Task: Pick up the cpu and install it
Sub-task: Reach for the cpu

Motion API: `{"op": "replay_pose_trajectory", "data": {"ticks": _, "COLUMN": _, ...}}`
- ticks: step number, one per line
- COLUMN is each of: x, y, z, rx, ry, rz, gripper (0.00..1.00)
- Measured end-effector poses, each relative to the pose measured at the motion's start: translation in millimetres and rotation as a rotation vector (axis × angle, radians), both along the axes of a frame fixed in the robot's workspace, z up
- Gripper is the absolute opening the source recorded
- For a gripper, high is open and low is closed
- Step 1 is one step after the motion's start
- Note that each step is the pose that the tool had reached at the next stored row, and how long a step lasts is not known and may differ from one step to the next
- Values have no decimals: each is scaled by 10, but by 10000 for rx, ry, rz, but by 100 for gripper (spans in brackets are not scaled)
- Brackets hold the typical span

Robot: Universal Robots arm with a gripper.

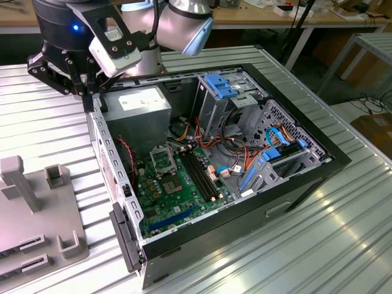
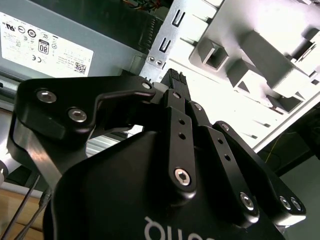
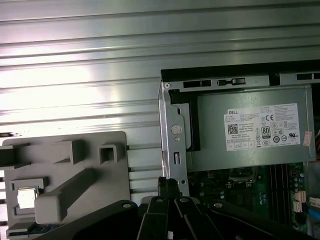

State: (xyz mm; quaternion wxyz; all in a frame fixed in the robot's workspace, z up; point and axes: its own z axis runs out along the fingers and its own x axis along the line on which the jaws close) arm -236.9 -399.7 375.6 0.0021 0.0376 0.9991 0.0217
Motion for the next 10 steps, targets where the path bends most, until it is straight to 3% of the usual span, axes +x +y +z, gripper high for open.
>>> {"op": "replay_pose_trajectory", "data": {"ticks": 10, "x": -108, "y": 0, "z": -8, "rx": -1, "ry": 3, "rz": 0, "gripper": 11}}
